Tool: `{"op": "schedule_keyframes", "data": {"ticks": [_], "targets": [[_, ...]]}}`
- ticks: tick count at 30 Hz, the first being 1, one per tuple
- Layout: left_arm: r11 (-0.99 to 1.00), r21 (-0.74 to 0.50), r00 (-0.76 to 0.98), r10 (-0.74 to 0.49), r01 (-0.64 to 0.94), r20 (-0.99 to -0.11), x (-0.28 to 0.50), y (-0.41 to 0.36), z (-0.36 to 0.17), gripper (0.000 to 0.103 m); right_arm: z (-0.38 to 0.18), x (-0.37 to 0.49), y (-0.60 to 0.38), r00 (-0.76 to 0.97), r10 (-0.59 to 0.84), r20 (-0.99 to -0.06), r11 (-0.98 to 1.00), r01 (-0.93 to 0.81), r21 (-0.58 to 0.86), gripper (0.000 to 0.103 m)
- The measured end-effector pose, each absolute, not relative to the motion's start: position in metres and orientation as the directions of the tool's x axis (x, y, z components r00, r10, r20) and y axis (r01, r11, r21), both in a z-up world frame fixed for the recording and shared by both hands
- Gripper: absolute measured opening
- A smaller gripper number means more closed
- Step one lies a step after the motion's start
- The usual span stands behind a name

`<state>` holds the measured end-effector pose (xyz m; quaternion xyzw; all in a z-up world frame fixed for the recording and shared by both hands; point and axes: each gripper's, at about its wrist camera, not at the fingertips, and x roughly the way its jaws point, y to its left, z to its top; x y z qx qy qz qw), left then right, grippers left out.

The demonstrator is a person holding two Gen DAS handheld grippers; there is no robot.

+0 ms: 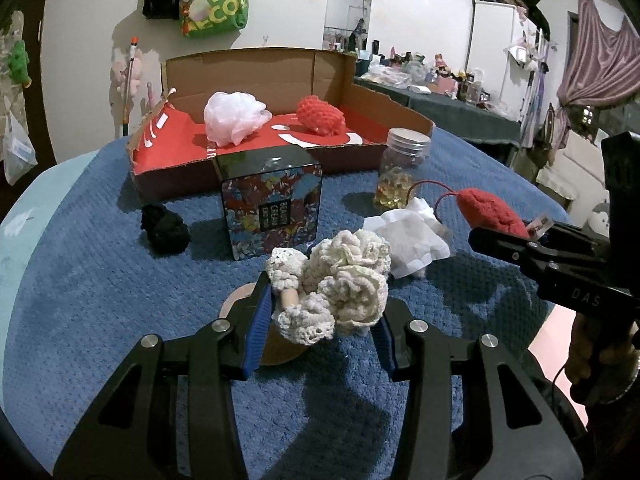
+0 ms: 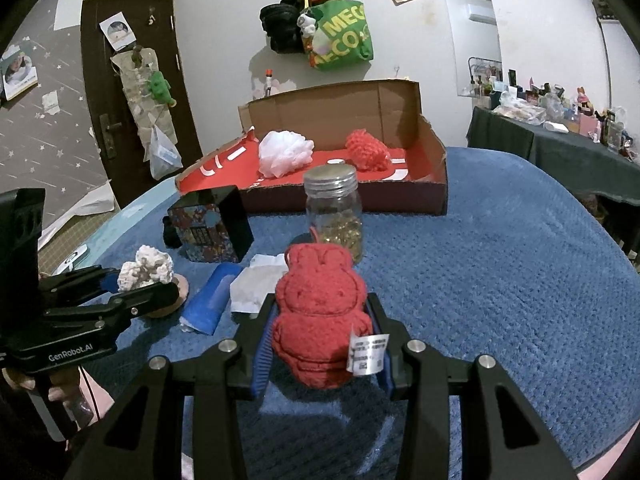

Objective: Organize soft objects
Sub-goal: 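Lift the bunny and scrunchie and carry both toward the box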

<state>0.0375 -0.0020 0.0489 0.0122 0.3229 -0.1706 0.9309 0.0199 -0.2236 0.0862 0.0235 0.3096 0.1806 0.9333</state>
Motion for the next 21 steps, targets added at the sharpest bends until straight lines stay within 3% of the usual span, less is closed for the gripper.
{"op": "schedule_keyframes", "data": {"ticks": [21], "targets": [[0.973, -0.094, 0.736, -0.221, 0.21, -0.64, 0.057, 0.042, 0.049, 0.042, 0.084, 0.033, -0.263, 0.761, 0.26, -0.594, 0.965, -0.193, 0.176, 0.045]]}}
